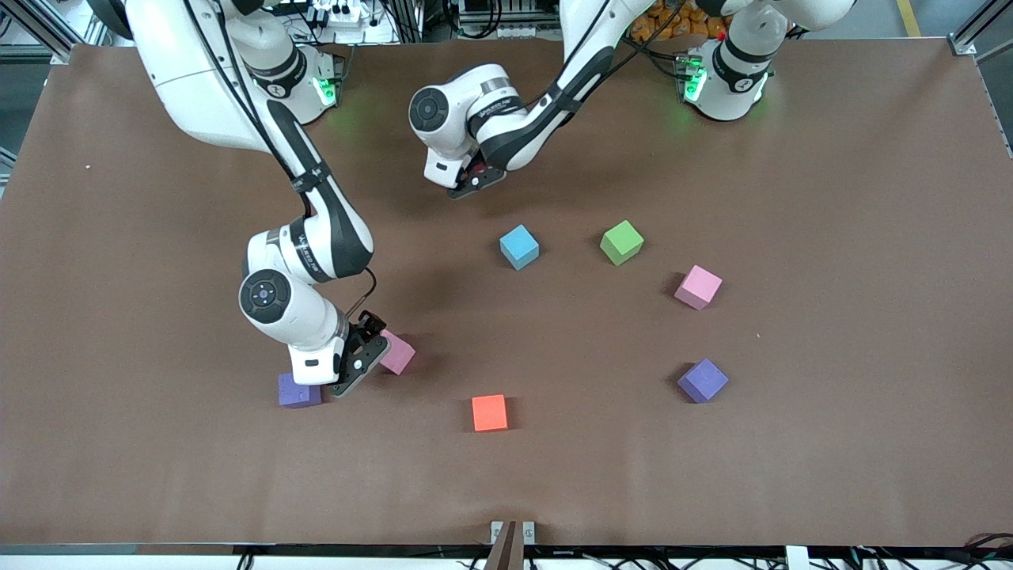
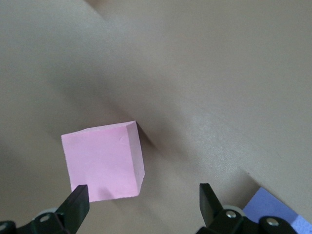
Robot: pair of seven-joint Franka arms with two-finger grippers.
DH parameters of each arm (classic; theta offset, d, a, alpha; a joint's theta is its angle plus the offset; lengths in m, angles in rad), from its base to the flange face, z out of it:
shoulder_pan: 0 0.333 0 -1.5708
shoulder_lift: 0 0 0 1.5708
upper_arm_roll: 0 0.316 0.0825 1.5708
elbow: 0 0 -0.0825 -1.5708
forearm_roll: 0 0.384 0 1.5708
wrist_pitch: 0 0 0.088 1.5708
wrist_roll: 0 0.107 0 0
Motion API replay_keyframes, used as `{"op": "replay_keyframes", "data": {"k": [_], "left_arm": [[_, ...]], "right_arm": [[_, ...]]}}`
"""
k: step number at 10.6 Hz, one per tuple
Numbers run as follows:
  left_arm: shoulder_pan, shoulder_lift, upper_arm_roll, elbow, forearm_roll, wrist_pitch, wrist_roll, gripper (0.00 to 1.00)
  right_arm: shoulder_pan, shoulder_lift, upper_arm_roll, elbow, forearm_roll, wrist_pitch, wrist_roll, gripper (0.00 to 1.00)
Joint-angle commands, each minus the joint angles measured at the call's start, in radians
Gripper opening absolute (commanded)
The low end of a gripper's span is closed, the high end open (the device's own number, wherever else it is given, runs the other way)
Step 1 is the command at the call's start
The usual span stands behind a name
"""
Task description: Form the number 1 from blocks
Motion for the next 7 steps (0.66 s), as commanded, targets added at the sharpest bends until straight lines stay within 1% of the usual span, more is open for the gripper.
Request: {"op": "replay_keyframes", "data": {"k": [1,2,6,7], "left_arm": [[0.002,-0.223,-0.011,-0.335,0.019,0.231,0.087,0.0],[0.003,-0.234,-0.014,-0.374,0.015,0.267,0.116,0.0],[0.003,-0.212,-0.017,-0.393,-0.015,0.274,0.278,0.0],[0.003,-0.205,-0.017,-0.393,-0.015,0.298,0.31,0.0]], "right_arm": [[0.013,0.004,-0.004,0.01,0.013,-0.001,-0.02,1.0],[0.022,0.007,-0.004,0.01,0.013,-0.001,-0.02,1.0],[0.038,0.022,-0.004,0.01,0.015,0.016,-0.018,1.0],[0.042,0.03,-0.004,0.01,0.016,0.019,-0.017,1.0]]}}
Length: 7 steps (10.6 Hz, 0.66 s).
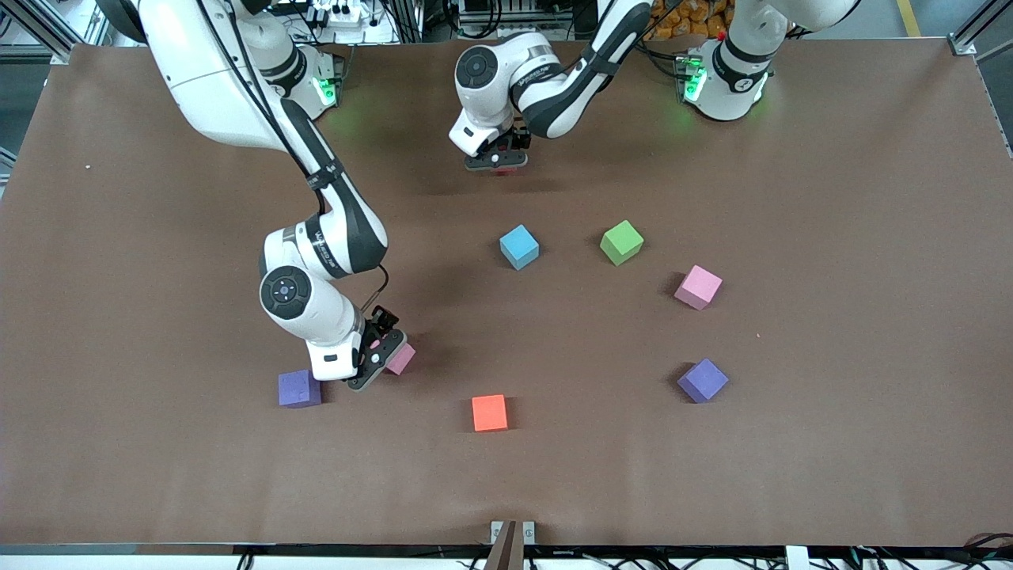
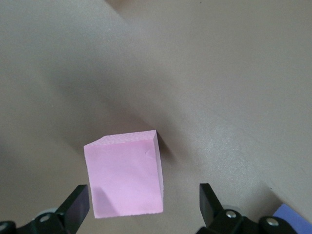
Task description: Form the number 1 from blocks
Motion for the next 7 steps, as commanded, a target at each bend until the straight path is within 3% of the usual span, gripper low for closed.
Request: {"op": "replay_keyframes", "data": {"k": [1,3,4,5,7], "left_arm": [[0.005,-0.001,-0.004,-0.016,-0.017,0.053,0.074,0.0],[0.002,0.017,-0.004,-0.003,-0.039,0.057,0.132,0.0],[-0.007,0.026,-0.004,-0.002,-0.042,0.057,0.133,0.55],[-0.025,0.045,-0.004,-0.003,-0.042,0.055,0.124,1.0],[-0.032,0.045,-0.004,-0.006,-0.042,0.049,0.084,1.0]], "right_arm": [[0.017,0.017,-0.004,0.009,0.02,0.012,-0.014,1.0],[0.024,0.019,-0.004,0.007,0.031,0.018,-0.013,1.0],[0.028,0.02,-0.004,0.004,0.034,0.023,-0.013,1.0],[0.031,0.022,-0.004,0.003,0.034,0.024,-0.01,1.0],[0.037,0.023,-0.004,0.0,0.034,0.03,-0.01,1.0]]}}
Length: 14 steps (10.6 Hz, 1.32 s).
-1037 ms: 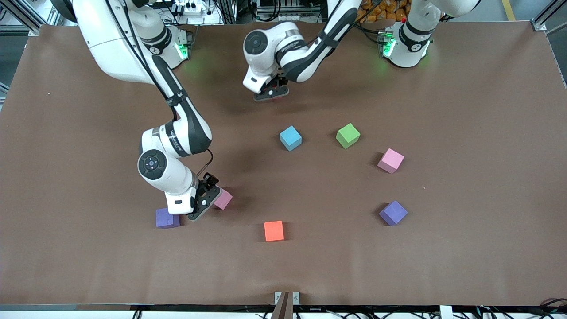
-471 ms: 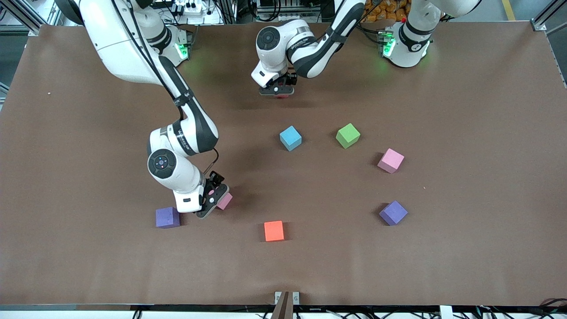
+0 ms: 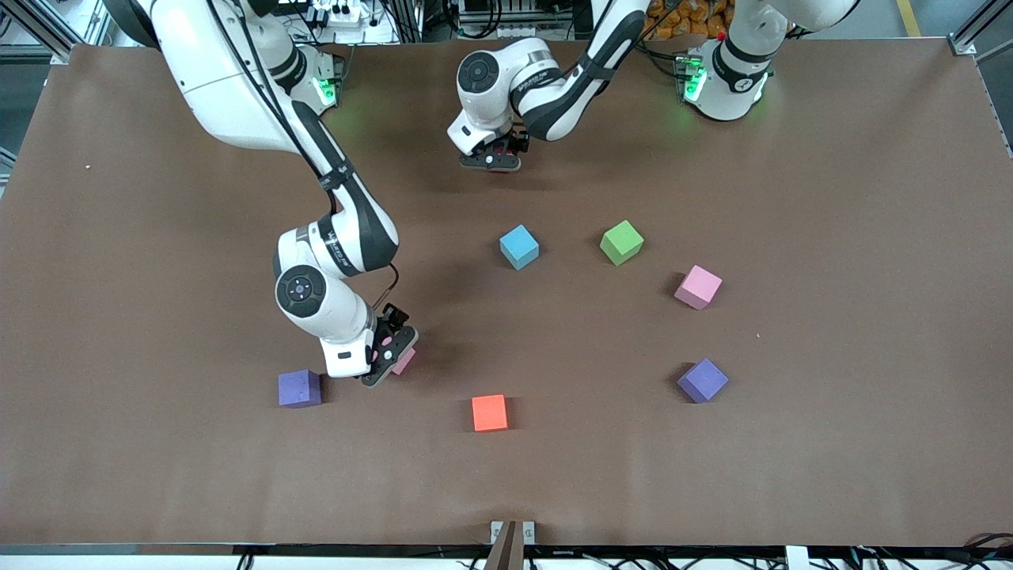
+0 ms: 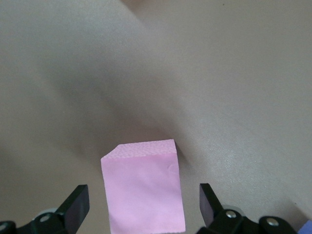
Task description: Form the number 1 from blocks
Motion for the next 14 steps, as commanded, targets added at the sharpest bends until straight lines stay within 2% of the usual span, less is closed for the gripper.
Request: {"op": "replay_keyframes", "data": {"k": [1,4,7,10,11,12,13,14], "left_arm": [[-0.006,-0.005,0.001,0.0,-0.022,0.006,-0.044,1.0],[0.014,-0.049,0.014,0.006,-0.02,-0.066,-0.083,1.0],[0.074,-0.071,0.028,0.051,-0.005,-0.103,-0.161,1.0],[0.095,-0.028,0.115,0.145,0.011,-0.105,-0.291,1.0],[0.098,0.0,0.14,0.179,0.044,-0.103,-0.366,1.0],[0.1,0.033,0.172,0.205,0.073,-0.103,-0.421,1.0],[0.099,0.064,0.197,0.223,0.087,-0.102,-0.445,1.0],[0.099,0.09,0.209,0.246,0.089,-0.1,-0.457,1.0]], "right_arm": [[0.013,0.005,-0.004,0.0,0.018,0.017,-0.008,1.0],[0.015,0.008,-0.004,-0.003,0.017,0.02,-0.013,1.0],[0.018,0.03,-0.006,-0.012,0.017,0.066,-0.014,1.0],[0.016,0.038,-0.006,-0.012,0.015,0.07,-0.014,0.99],[0.015,0.038,-0.007,-0.012,0.015,0.069,-0.014,0.89],[0.012,0.036,-0.009,-0.012,0.015,0.069,-0.013,0.58],[0.006,0.033,-0.01,-0.014,0.018,0.063,-0.007,0.37],[0.001,0.024,-0.012,-0.014,0.018,0.054,-0.005,0.3]]}}
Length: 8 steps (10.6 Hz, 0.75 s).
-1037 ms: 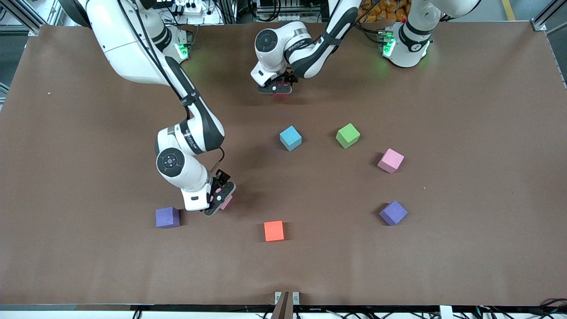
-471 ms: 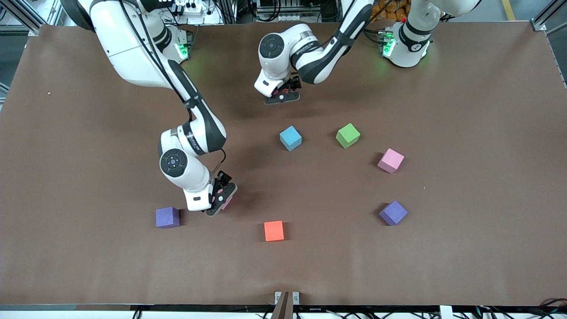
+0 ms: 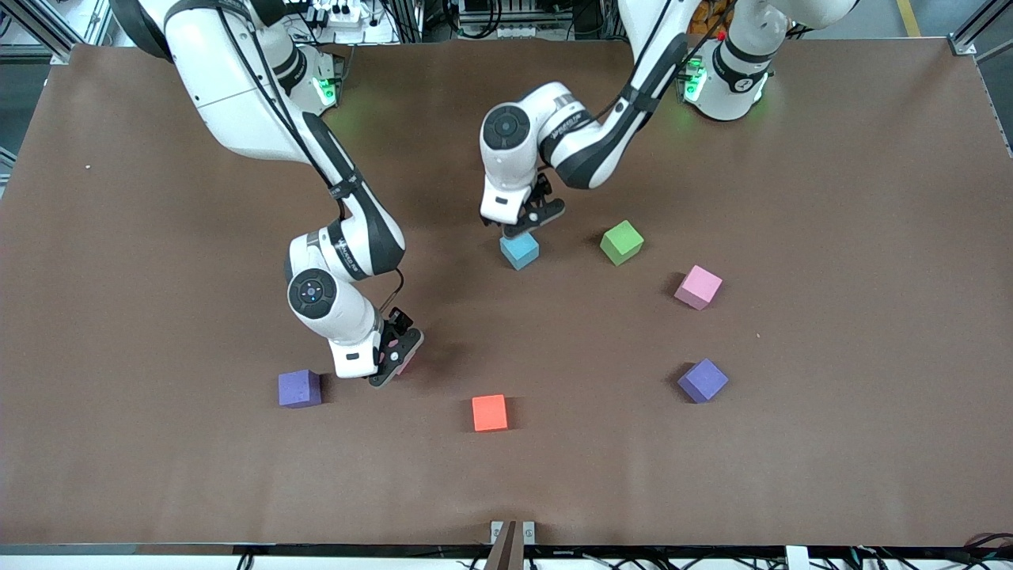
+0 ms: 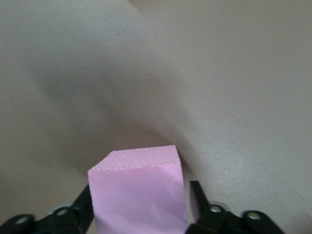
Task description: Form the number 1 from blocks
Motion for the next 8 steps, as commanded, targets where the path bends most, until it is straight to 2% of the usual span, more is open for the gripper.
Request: {"op": "replay_keyframes", "data": {"k": [1,3,8], "left_arm": [[-0.007,0.077,0.027,0.086,0.031,-0.011,-0.087,1.0],[-0.004,0.084,0.047,0.109,0.026,0.001,-0.106,1.0],[-0.001,0.055,0.047,0.123,0.031,0.001,-0.152,1.0]], "right_arm": [[-0.013,-0.039,-0.003,-0.026,0.018,-0.017,0.011,0.3],[-0.027,-0.088,-0.003,-0.084,0.017,-0.011,0.086,0.28],[-0.036,-0.214,-0.003,-0.188,0.017,-0.017,0.25,0.29]]}}
